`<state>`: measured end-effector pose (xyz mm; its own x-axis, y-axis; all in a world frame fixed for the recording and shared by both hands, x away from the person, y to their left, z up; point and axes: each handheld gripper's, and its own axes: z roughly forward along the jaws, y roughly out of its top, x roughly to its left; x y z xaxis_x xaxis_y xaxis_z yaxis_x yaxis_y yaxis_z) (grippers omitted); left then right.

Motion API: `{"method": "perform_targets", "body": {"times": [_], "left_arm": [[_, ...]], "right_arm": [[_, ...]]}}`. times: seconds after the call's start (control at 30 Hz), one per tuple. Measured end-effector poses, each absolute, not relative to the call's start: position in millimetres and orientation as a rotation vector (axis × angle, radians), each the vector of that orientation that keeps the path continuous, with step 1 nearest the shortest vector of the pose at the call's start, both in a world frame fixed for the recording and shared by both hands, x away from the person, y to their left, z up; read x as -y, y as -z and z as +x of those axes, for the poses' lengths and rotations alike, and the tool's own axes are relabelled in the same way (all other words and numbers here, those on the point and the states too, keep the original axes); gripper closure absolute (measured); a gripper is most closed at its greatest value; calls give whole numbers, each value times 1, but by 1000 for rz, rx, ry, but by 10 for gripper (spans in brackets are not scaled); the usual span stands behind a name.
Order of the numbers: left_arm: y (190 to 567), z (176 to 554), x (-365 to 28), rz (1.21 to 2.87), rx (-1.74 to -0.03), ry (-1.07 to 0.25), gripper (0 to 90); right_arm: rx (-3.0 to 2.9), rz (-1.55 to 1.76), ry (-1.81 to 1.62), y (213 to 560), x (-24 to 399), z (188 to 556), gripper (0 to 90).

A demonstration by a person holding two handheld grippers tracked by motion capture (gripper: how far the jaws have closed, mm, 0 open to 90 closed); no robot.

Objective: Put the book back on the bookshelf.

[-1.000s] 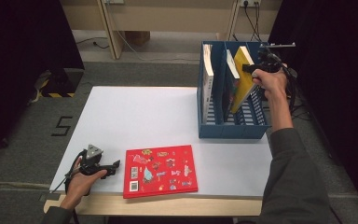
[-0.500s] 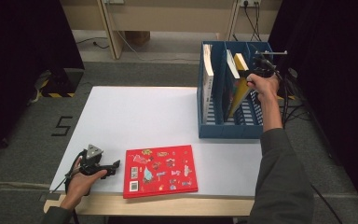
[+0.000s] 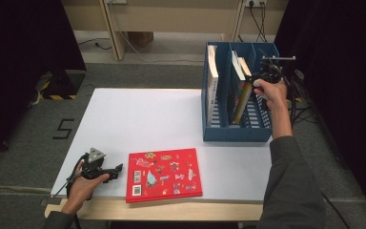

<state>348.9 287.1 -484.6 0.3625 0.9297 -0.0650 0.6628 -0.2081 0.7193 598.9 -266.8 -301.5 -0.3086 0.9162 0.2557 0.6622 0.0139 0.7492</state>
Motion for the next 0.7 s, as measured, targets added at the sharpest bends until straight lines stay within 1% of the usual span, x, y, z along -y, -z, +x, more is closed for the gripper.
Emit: {"method": "perform_targets", "body": {"times": [0.2, 0.5, 0.6, 0.7], "left_arm": [[485, 349, -287, 1957, -1379, -511, 125], [484, 349, -287, 1961, -1377, -509, 125], [485, 349, -287, 1960, -1378, -511, 125], [485, 349, -287, 1961, -1377, -512, 125]], "right_arm": [[-1987, 1615, -1216, 297, 276, 586, 606], [-1967, 1551, -1254, 277, 293, 552, 562], [-1993, 1511, -1230, 273, 294, 536, 518], [-2007, 1464, -1201, 271, 293, 524, 502]]}}
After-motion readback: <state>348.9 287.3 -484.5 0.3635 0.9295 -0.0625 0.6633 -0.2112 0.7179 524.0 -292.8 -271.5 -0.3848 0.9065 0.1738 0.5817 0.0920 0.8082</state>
